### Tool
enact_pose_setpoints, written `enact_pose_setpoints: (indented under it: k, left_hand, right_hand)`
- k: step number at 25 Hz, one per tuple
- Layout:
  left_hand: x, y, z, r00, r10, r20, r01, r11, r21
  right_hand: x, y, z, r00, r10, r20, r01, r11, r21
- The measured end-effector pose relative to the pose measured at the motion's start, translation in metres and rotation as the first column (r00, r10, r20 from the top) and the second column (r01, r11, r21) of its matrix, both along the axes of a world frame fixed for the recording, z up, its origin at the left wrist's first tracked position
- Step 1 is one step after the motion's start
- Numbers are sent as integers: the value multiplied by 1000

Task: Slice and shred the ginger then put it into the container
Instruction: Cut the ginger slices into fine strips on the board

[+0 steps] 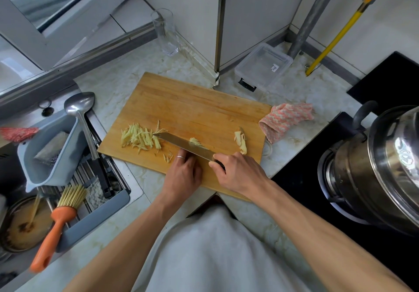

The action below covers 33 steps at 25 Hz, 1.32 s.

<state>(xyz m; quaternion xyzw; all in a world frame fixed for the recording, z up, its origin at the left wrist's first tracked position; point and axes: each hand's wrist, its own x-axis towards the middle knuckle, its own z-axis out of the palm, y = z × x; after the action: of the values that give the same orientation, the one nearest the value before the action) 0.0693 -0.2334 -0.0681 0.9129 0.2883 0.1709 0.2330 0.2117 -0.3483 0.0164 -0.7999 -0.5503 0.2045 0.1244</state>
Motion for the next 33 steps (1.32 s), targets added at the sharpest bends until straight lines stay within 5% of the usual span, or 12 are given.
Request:
enact_pose_setpoints:
  k: [33]
  left_hand:
    - [2,-3,0,999,32,-18,-32,999,-2]
  right_hand:
    - [-1,1,3,1000,21,13,-21,1000,-4]
